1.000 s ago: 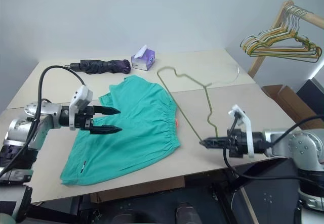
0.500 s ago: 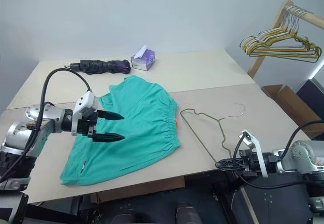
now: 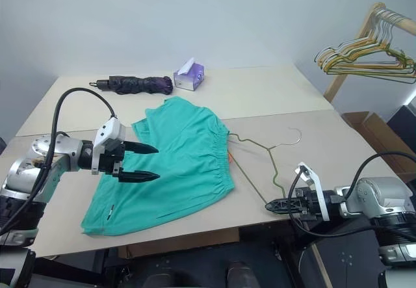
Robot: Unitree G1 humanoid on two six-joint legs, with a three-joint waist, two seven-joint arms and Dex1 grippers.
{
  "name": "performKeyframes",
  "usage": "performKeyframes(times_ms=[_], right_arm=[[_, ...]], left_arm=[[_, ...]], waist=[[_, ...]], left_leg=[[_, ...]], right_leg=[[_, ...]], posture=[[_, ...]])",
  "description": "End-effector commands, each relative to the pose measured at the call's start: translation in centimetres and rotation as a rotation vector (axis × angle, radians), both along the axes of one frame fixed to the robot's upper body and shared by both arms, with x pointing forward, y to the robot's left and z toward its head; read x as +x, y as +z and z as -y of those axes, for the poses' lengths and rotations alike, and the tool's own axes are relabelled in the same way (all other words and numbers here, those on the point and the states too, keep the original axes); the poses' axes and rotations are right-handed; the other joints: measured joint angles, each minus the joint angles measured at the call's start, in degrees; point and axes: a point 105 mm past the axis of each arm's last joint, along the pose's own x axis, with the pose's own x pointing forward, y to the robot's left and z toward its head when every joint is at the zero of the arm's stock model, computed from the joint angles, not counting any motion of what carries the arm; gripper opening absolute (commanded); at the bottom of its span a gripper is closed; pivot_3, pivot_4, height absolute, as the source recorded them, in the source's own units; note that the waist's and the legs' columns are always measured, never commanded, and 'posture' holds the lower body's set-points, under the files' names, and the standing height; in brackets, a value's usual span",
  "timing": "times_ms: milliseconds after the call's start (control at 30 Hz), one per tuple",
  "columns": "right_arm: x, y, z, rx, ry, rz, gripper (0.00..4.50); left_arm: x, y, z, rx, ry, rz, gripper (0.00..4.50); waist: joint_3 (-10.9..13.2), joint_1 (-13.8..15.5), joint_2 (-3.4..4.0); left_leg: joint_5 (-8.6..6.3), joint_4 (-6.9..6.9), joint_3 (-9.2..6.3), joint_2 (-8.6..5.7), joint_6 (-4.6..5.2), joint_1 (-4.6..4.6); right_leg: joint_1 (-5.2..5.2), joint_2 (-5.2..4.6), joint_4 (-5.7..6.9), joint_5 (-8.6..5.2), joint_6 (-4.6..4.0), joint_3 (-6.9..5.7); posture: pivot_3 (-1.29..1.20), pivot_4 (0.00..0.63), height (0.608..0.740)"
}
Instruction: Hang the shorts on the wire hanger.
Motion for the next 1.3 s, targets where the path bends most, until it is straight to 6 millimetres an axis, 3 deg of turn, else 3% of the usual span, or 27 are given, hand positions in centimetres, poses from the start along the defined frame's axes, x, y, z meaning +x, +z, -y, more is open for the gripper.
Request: performKeyframes(times_ms=[33,500,733,933,1067,1300], right_arm=[[0.4,1.5,0.1,-0.007,0.057,0.075,0.0],[2.1,1.9,-1.5,-0.212,0.316,0.272,0.0],[3.8,1.0,-1.1,-0.243,0.273,0.206,0.0],[4.9,1.6,-0.3,-0.208,0.216,0.176,0.0],[4.5,2.0,-0.9,-0.147,0.274,0.139,0.0],[6.5,1.2,-1.4,-0.171,0.279,0.098,0.0]], left_arm=[[0.1,0.2,-0.2,0.009,-0.007,0.028,4.45],[0.3,-0.6,0.0,0.022,-0.021,0.038,4.45],[0.2,-1.0,0.2,0.024,-0.028,0.035,4.45],[0.1,-1.1,0.2,0.03,-0.026,0.036,4.45],[0.1,-1.2,0.1,0.028,-0.018,0.036,4.45],[0.0,-1.4,0.4,0.02,-0.007,0.043,4.45]], waist=[[0.0,0.0,0.0],[0.0,-0.1,0.02],[0.0,-0.1,0.02],[0.0,-0.1,0.03],[0.0,-0.1,0.03],[0.0,-0.2,0.04]], left_leg=[[0.0,0.0,0.0,0.0,0.0,0.0],[0.0,0.0,0.05,0.01,0.0,0.02],[0.0,0.0,0.06,0.01,0.0,0.02],[0.0,0.0,0.06,0.01,0.0,-0.01],[0.0,0.0,0.05,0.01,0.0,0.01],[0.0,0.05,0.06,0.01,0.0,0.05]], right_leg=[[0.0,0.0,0.0,0.0,0.0,0.0],[-0.02,0.0,0.0,0.0,0.0,0.03],[-0.03,0.0,0.01,0.01,-0.02,0.02],[-0.06,0.0,0.02,0.01,-0.02,0.03],[-0.05,0.0,0.03,0.02,-0.03,0.02],[-0.03,0.01,0.08,0.02,-0.04,0.03]], posture=[[-0.04,0.0,0.74],[-0.04,0.0,0.74],[-0.04,0.0,0.74],[-0.02,0.0,0.74],[-0.02,0.0,0.74],[0.01,0.0,0.74]])
